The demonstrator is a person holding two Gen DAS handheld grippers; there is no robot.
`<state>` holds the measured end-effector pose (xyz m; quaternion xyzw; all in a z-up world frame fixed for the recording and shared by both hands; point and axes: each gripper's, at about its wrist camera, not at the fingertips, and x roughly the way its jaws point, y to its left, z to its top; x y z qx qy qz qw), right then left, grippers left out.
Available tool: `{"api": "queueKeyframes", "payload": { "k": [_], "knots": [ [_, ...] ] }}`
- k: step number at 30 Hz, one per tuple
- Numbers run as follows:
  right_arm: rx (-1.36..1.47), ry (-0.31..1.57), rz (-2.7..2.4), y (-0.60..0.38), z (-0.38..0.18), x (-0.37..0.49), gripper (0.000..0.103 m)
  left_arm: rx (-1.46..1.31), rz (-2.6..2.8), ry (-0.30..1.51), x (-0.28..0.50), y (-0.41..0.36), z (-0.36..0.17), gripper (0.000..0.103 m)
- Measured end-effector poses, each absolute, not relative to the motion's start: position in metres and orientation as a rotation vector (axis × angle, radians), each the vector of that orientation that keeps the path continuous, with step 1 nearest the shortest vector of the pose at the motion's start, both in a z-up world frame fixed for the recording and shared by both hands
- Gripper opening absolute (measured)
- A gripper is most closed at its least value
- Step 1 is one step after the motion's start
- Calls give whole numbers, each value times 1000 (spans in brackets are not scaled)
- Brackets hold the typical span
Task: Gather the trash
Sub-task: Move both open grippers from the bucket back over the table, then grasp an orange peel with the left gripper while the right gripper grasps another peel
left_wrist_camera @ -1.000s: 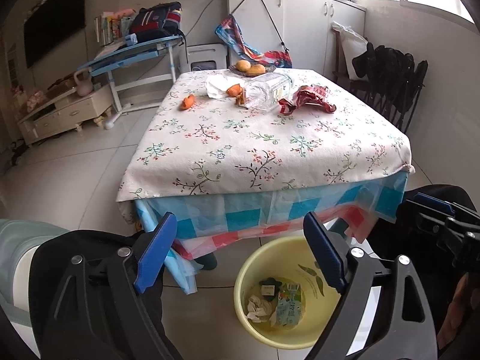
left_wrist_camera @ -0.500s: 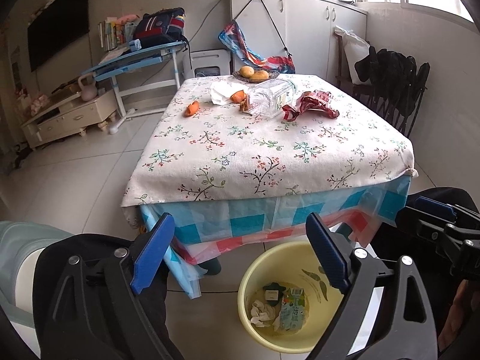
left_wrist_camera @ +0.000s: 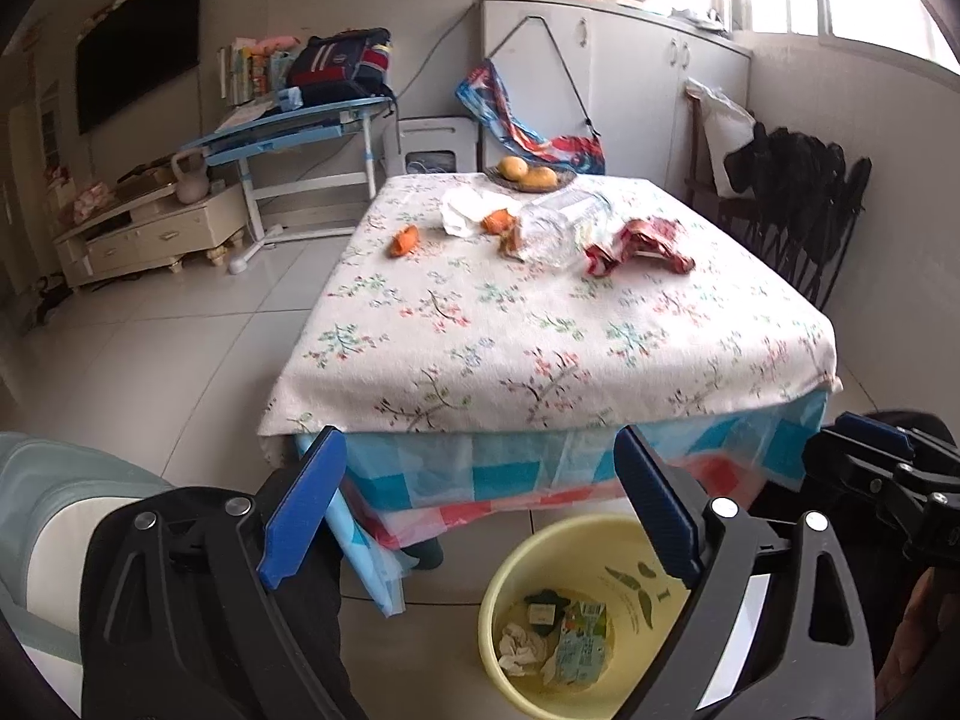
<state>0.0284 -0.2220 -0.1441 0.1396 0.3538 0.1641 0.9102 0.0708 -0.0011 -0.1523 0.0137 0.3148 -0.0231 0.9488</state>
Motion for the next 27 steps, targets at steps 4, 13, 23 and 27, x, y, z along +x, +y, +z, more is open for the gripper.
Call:
{"api": "queueKeyframes", "payload": {
  "k": [4, 13, 23, 27],
  "knots": [
    [287, 716, 344, -222, -141, 35, 74, 5, -24, 633, 82, 8, -146, 87],
    [307, 731, 350, -224, -147, 55, 74, -13, 15, 625, 124, 26, -139, 88],
    [320, 729, 325, -231, -149, 90, 74, -47, 49, 634, 198, 48, -144, 87],
    [319, 704, 327, -232, -137, 108, 74, -74, 51, 642, 231, 56, -146, 87]
  ]
}}
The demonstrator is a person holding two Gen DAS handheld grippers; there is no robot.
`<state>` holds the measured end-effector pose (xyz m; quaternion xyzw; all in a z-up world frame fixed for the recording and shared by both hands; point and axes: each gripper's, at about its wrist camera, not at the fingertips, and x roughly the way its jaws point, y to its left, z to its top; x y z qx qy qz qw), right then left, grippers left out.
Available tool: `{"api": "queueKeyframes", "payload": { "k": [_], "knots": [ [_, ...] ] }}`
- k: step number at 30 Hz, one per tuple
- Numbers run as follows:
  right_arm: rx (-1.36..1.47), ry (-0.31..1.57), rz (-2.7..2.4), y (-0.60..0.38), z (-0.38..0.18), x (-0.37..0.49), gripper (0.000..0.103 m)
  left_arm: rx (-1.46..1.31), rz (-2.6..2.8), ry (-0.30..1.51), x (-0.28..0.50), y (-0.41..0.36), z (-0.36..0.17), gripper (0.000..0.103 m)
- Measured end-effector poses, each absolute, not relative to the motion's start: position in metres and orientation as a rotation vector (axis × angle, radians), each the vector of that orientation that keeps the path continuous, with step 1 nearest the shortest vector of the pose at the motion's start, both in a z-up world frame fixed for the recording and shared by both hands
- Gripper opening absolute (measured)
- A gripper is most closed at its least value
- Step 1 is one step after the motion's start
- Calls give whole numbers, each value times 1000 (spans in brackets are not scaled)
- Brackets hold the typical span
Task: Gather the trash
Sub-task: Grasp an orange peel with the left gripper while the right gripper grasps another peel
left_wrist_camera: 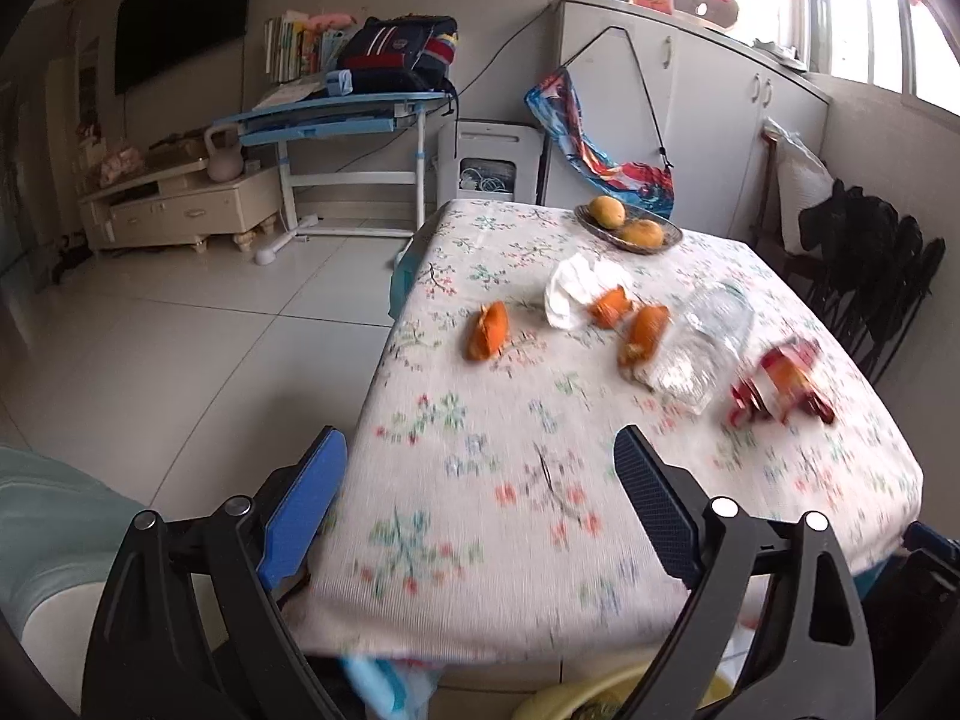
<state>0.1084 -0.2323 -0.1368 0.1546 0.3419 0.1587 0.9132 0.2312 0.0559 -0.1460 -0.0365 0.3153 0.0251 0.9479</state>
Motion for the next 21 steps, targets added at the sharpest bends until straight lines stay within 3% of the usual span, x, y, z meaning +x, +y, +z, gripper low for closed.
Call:
{"api": "queueKeyframes", "payload": {
  "k": [7, 15, 19, 21],
  "knots": [
    [248, 652, 385, -217, -99, 167, 74, -109, 20, 684, 292, 59, -154, 87],
    [93, 715, 474, -169, -84, 254, 74, -109, 15, 730, 349, 61, -164, 86],
    [-11, 792, 499, -141, -89, 294, 74, -106, -8, 794, 373, 63, -176, 74],
    [-55, 854, 503, -128, -99, 319, 74, -131, -38, 835, 381, 66, -182, 56]
  ]
}}
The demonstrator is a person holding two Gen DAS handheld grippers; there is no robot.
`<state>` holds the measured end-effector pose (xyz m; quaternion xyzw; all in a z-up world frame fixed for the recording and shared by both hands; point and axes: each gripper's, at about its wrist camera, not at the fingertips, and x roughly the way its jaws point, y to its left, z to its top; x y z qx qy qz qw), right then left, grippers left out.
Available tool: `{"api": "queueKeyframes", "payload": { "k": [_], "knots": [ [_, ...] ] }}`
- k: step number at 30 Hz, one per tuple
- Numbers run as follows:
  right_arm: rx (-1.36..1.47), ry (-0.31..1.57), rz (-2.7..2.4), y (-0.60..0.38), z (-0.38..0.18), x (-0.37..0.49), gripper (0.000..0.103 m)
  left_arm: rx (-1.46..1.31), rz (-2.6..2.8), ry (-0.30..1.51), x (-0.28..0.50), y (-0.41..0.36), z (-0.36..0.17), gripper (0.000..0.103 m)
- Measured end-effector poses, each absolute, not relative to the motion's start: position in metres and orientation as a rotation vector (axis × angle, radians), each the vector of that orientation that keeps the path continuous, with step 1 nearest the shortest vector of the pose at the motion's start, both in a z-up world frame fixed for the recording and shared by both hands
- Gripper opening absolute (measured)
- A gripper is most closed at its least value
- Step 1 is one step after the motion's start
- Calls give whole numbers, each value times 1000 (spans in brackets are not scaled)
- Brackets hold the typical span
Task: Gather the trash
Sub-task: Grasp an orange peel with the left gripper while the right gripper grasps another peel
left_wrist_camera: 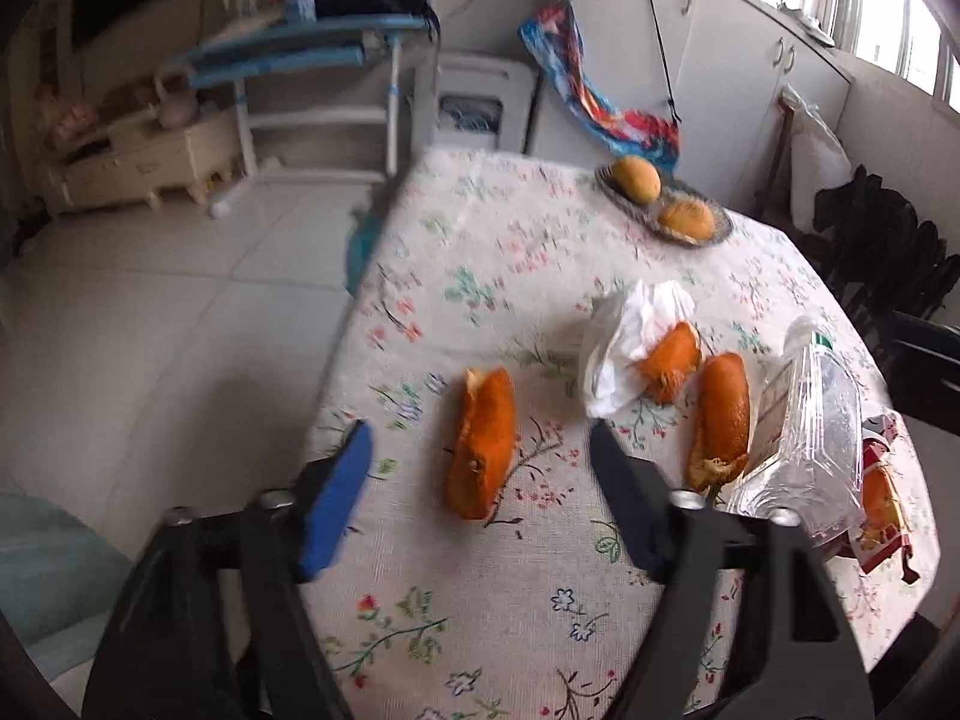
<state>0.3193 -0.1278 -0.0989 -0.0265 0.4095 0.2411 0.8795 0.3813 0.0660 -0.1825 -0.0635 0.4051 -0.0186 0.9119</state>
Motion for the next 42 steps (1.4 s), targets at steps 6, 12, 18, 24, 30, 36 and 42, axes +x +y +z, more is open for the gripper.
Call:
{"api": "queueKeyframes", "payload": {
  "k": [6, 12, 18, 24, 30, 36, 42],
  "knots": [
    [-128, 1009, 505, -105, -127, 364, 67, -136, -101, 878, 388, 63, -193, 21],
    [-42, 1050, 515, -102, -125, 384, 66, -180, -133, 881, 385, 71, -191, 16],
    [-1, 1138, 511, -86, -133, 405, 67, -188, -143, 872, 379, 73, -187, 16],
    [10, 1165, 536, -81, -129, 407, 67, -206, -124, 881, 377, 79, -187, 16],
    [-127, 1183, 534, -89, -127, 397, 68, -227, -131, 870, 376, 83, -183, 16],
    [-277, 1231, 522, -66, -149, 398, 68, -206, -141, 867, 373, 79, -182, 16],
    [-300, 1244, 510, -56, -164, 405, 51, -210, -133, 873, 373, 82, -183, 16]
  ]
}}
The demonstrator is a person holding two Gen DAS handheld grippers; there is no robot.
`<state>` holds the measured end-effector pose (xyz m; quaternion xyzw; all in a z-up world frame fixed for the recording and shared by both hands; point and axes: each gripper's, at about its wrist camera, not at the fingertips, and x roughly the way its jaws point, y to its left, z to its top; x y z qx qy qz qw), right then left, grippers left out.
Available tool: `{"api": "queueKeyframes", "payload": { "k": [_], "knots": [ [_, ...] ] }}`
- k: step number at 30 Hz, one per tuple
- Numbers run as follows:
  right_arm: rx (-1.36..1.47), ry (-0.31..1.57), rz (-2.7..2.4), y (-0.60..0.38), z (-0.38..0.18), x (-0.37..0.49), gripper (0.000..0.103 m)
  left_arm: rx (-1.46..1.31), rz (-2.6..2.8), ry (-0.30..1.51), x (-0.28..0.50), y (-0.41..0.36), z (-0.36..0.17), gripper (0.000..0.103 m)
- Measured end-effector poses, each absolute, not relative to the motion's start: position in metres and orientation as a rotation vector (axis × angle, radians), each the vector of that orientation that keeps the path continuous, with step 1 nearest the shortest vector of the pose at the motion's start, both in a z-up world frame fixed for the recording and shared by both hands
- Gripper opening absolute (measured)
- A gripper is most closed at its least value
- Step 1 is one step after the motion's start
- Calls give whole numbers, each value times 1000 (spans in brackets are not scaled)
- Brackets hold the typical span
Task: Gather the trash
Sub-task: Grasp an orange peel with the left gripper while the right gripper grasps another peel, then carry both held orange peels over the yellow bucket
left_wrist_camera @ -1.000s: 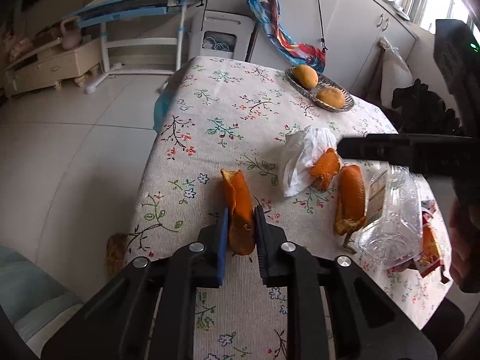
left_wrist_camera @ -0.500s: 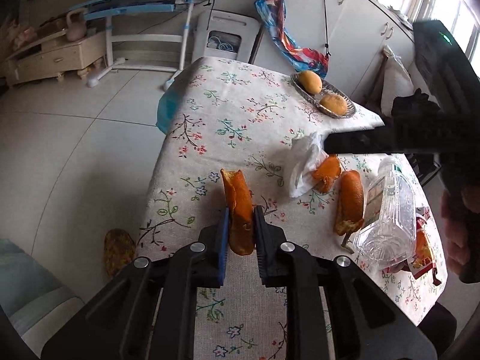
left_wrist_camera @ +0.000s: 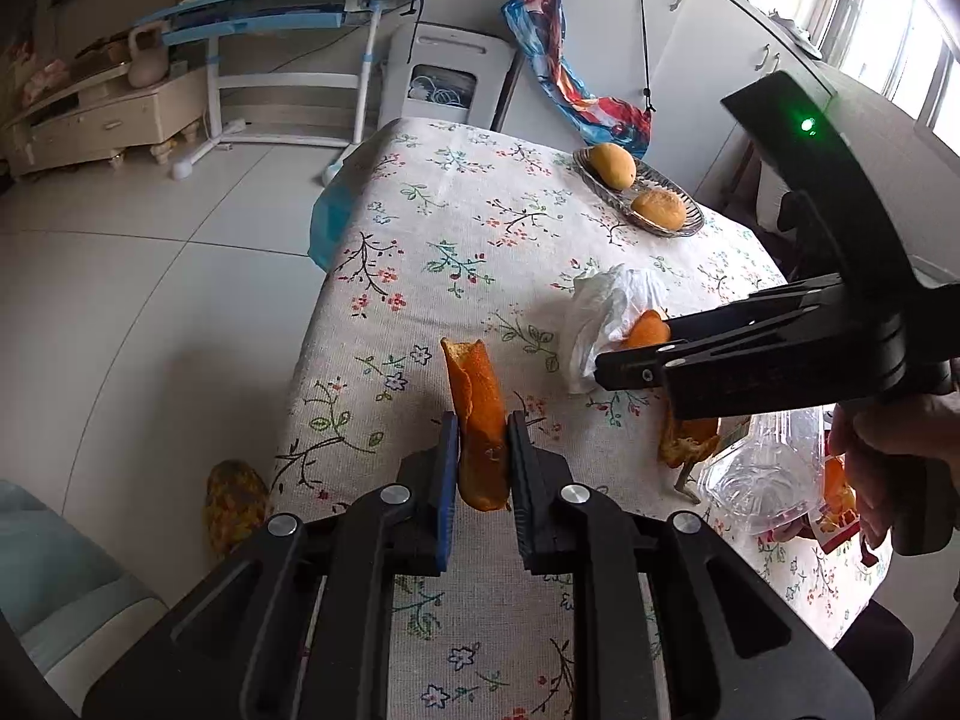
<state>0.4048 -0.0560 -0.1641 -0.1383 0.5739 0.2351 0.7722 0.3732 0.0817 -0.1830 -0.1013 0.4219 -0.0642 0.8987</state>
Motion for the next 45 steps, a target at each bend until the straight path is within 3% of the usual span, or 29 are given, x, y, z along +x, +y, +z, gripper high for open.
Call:
{"api": "queueKeyframes", "payload": {
  "k": [1, 6, 21, 28, 34, 45],
  "knots": [
    [-309, 1235, 507, -57, -163, 404, 45, -208, -134, 874, 373, 81, -183, 16],
    [-316, 1233, 507, -66, -161, 401, 40, -202, -137, 872, 372, 80, -182, 16],
    [-57, 1043, 568, -121, -114, 378, 37, -179, -144, 875, 370, 75, -184, 16],
    [50, 934, 589, -157, -80, 330, 37, -172, -191, 844, 363, 71, -180, 16],
    [168, 894, 585, -189, -85, 285, 37, -210, -319, 738, 335, 70, -161, 16],
    [278, 904, 613, -204, -120, 196, 37, -225, -339, 706, 252, 62, -146, 16]
  ]
}}
